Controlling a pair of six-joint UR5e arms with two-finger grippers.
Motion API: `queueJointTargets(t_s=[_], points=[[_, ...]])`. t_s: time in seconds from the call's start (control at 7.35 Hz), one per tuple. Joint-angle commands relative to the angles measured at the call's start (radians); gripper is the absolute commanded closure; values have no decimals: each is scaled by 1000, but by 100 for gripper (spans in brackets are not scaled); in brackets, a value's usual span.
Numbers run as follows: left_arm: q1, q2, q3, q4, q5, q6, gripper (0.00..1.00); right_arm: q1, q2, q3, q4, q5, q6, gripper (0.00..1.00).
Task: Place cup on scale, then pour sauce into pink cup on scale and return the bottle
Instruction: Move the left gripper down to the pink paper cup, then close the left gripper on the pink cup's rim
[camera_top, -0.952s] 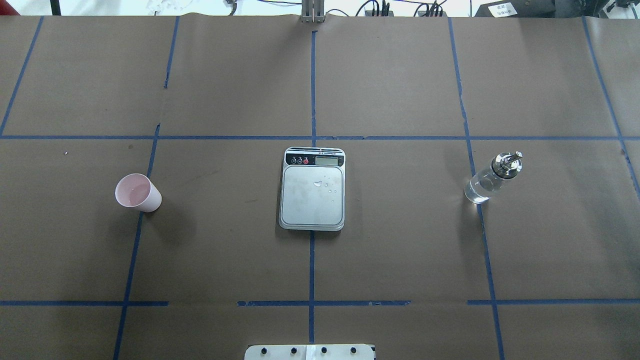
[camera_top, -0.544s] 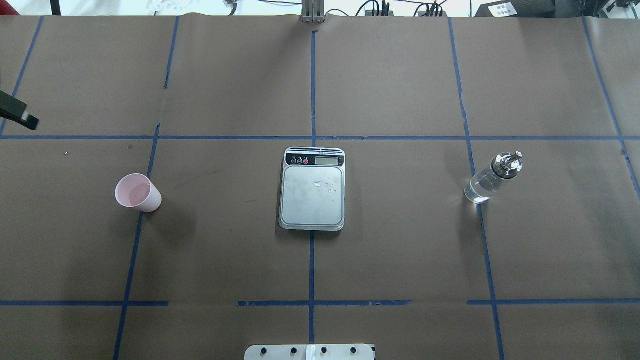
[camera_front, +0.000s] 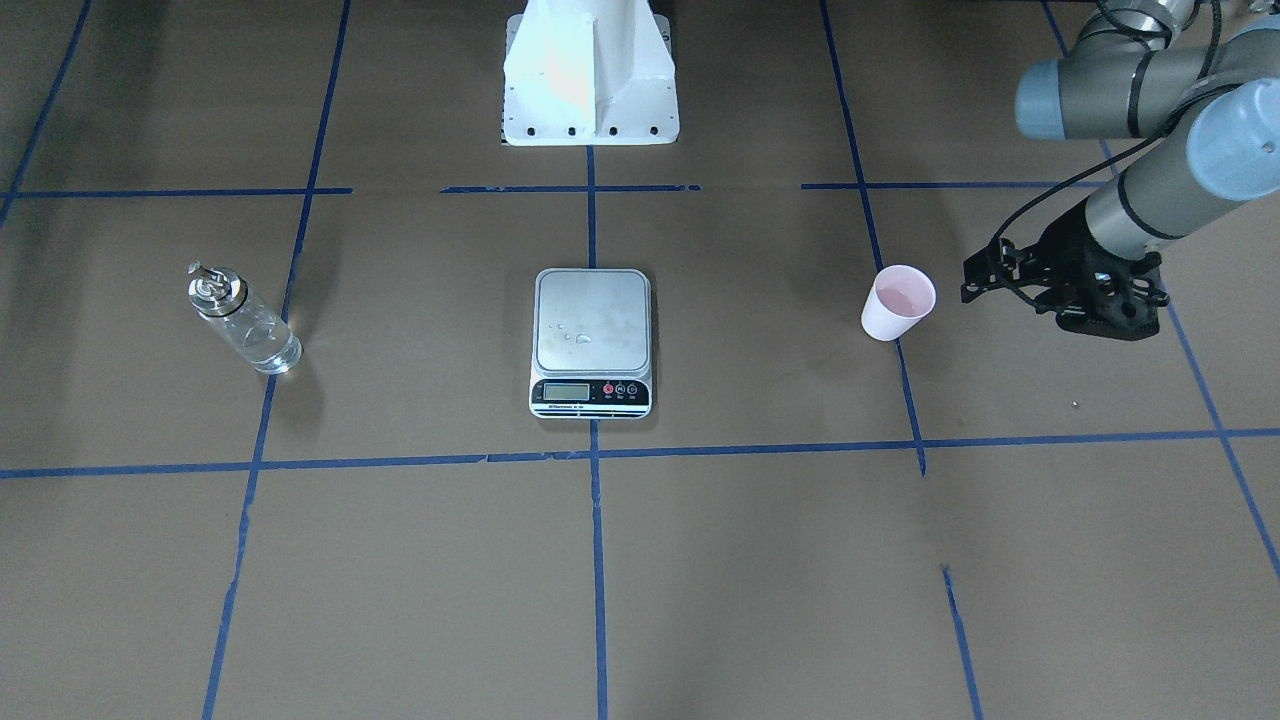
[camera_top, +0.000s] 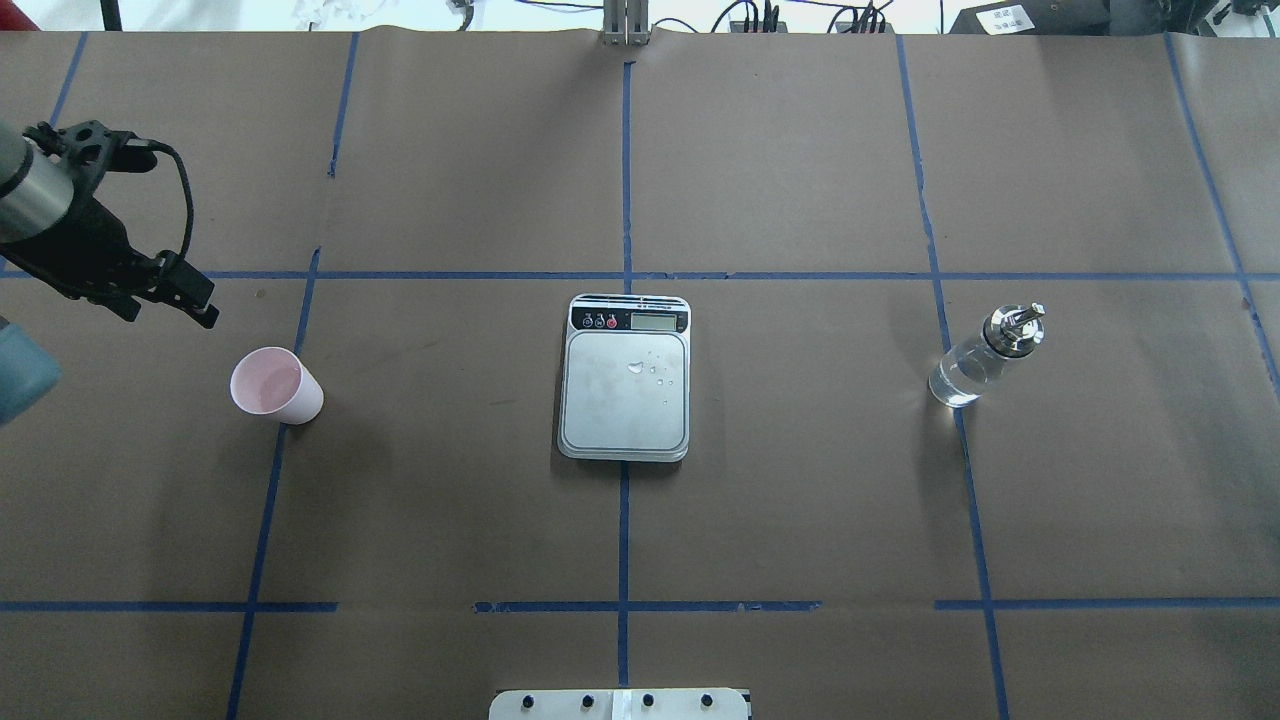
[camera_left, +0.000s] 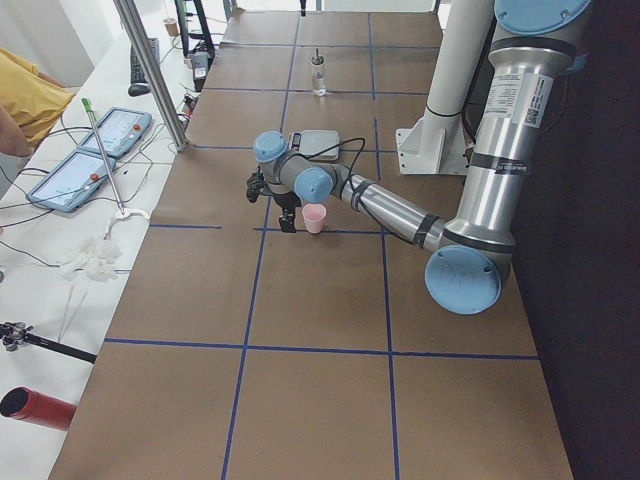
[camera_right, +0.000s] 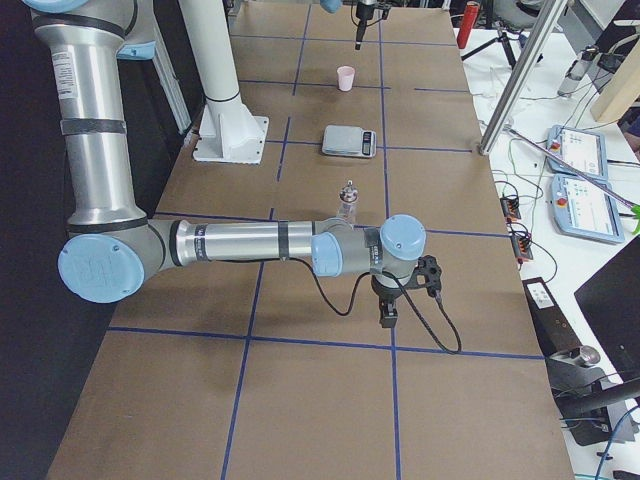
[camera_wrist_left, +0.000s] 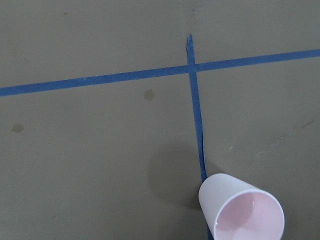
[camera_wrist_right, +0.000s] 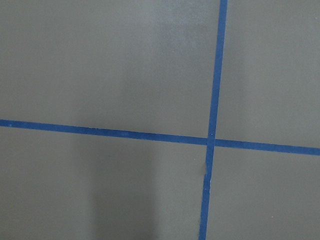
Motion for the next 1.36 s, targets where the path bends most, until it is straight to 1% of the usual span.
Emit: queueJointTargets(t_s=[0.0, 0.27, 0.54, 0.95, 1.09, 1.22], points=[[46, -8, 20, -3, 30, -10, 3, 0, -1, -1, 0, 0, 0, 0], [90, -12, 35, -5, 30, -10, 4, 0, -1, -1, 0, 2, 0, 0], [98, -15, 35, -5, 30, -7, 11, 0, -1, -4, -2, 2, -1, 0], [130, -16, 35, -5, 29, -7, 13, 0, -1, -6, -2, 2, 0, 0], [145, -16, 36, -5, 32, -7, 17, 0, -1, -7, -2, 2, -1, 0], [150, -25, 39, -2, 32, -7, 54, 0, -1, -9, -2, 2, -1, 0]])
